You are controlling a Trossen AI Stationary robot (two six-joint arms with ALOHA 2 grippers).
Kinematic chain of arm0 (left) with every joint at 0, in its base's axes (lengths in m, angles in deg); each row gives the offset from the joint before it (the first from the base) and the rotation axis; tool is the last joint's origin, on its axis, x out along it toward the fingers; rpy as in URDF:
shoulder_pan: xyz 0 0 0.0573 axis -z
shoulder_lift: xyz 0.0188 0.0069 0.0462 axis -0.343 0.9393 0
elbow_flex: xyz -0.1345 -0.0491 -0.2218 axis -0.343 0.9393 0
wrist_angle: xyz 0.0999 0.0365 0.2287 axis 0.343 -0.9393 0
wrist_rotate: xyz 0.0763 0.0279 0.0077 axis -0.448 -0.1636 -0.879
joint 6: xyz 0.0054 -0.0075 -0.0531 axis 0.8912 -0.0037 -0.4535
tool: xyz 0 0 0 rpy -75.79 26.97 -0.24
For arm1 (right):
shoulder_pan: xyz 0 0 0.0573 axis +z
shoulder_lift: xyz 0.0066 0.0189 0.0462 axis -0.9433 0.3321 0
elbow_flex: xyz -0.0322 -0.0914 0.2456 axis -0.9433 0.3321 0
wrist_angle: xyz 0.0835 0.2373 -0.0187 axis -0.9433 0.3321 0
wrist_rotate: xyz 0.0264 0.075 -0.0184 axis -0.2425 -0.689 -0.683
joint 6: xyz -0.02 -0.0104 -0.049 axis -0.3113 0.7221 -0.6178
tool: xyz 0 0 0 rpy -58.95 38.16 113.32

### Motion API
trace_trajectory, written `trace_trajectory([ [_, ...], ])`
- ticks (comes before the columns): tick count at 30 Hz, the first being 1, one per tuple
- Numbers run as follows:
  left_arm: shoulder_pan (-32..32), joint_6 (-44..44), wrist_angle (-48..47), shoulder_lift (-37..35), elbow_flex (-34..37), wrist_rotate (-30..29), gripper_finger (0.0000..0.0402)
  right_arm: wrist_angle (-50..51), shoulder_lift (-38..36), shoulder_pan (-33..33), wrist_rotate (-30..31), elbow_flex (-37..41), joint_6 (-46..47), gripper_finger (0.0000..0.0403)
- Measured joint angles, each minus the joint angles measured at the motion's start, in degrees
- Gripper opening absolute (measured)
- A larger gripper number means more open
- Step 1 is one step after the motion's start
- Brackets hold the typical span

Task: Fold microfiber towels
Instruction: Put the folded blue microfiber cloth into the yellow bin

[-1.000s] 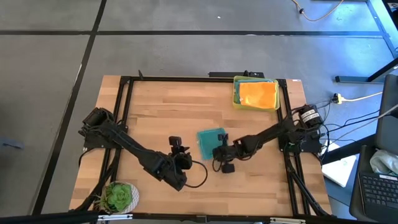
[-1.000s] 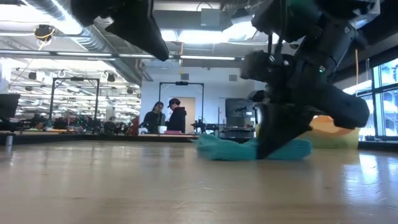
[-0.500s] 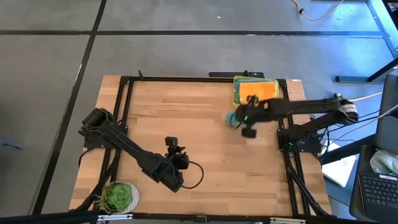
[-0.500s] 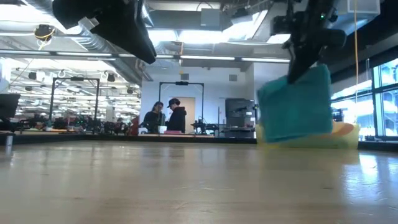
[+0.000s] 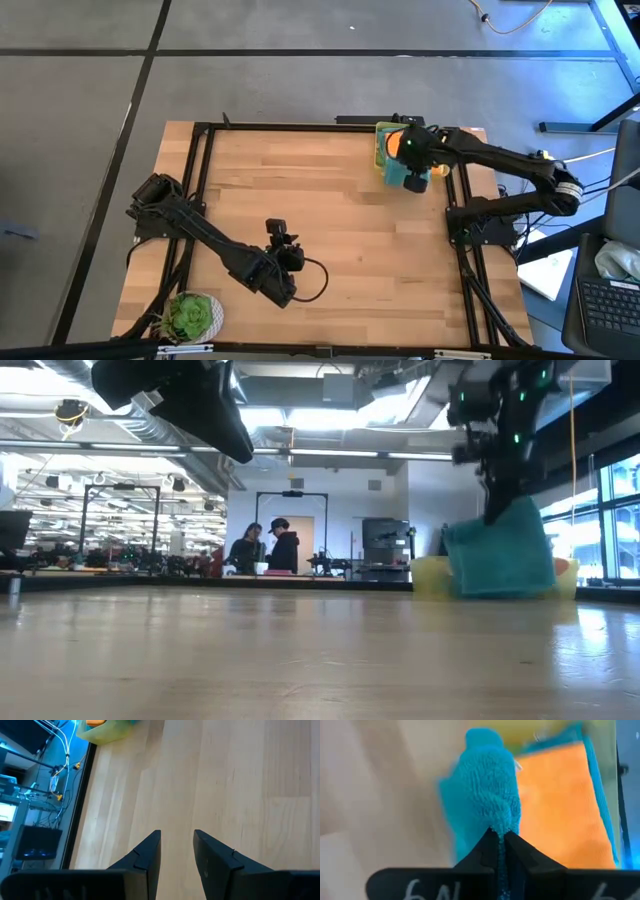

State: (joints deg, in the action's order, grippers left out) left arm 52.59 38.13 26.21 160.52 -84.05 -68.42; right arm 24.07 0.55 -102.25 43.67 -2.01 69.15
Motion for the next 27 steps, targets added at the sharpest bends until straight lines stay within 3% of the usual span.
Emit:
trace_trajectory([
  [12, -0.3, 0.2, 0.0, 0.0, 0.0, 0.0, 0.0108, -11.8, 0.8, -15.1, 2.7, 2.9, -6.9, 0.0019],
  [27, -0.4, 0.2, 0.3, 0.0, 0.0, -0.1, 0.0108, -18.1, 7.9, -19.7, 4.4, 3.1, -12.1, 0.0021],
])
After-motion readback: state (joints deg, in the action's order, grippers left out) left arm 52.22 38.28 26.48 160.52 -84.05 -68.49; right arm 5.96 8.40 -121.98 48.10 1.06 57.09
